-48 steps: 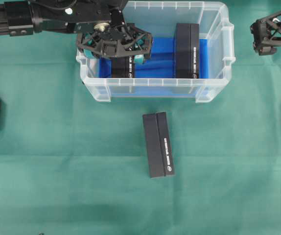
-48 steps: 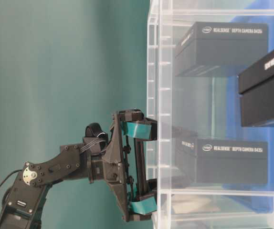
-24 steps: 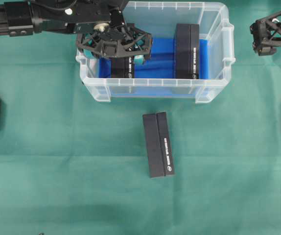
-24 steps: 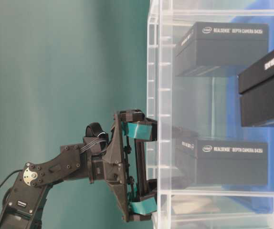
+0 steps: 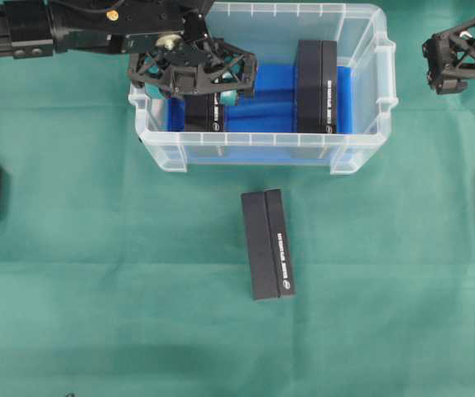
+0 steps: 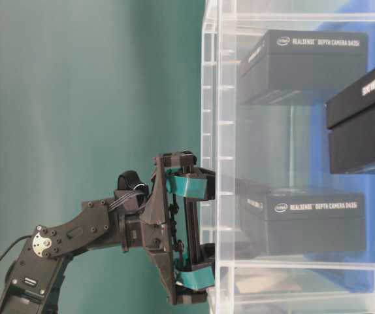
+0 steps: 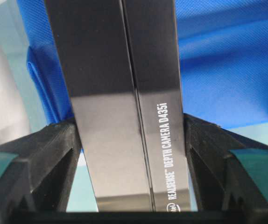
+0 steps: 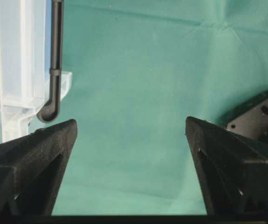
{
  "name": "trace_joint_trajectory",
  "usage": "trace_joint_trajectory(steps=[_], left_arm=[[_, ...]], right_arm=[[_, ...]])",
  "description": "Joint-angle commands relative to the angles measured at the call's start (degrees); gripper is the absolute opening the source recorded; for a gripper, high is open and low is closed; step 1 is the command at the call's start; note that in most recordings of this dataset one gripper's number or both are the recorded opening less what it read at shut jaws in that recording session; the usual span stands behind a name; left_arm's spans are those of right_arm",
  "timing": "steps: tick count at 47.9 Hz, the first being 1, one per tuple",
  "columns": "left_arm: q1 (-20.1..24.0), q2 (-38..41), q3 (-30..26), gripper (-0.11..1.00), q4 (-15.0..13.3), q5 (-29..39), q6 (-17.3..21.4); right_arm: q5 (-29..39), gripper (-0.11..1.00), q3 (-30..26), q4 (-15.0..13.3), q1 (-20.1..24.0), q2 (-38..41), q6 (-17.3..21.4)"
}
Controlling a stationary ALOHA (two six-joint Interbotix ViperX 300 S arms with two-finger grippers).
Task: Take out the box from the case.
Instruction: 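Lower the open left gripper around the left black box and close, then lift the left black box up out of the bin with the left gripper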
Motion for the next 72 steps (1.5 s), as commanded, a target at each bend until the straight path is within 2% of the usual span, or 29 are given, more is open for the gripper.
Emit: trace_joint_trajectory(steps=[1,15,24,42,72], left_arm=[[0.09,-0.88,-0.35,0.62,-0.26,-0.97,-0.18],[0.09,-2.11,-0.53,0.62,-0.26,-0.26,-0.53],[0.0,-3.16,-2.9,0.62,-0.26,3.25,-0.44],[0.0,-4.13,-12.57,0.62,0.26,13.54,1.58],[1.49,-9.05,-26.19,0.62,1.23,27.6,1.67]], right_arm=[[-0.26,0.92,-0.62,0.0,0.09,-0.26,-0.18],[-0.26,0.92,-0.53,0.0,0.18,-0.35,-0.26],[-0.44,0.92,-0.53,-0.09,0.18,-0.53,-0.26],[-1.32,0.92,-0.53,-0.18,0.18,-1.05,-0.26],[-1.32,0.92,-0.53,-1.49,0.18,-1.05,-0.26]])
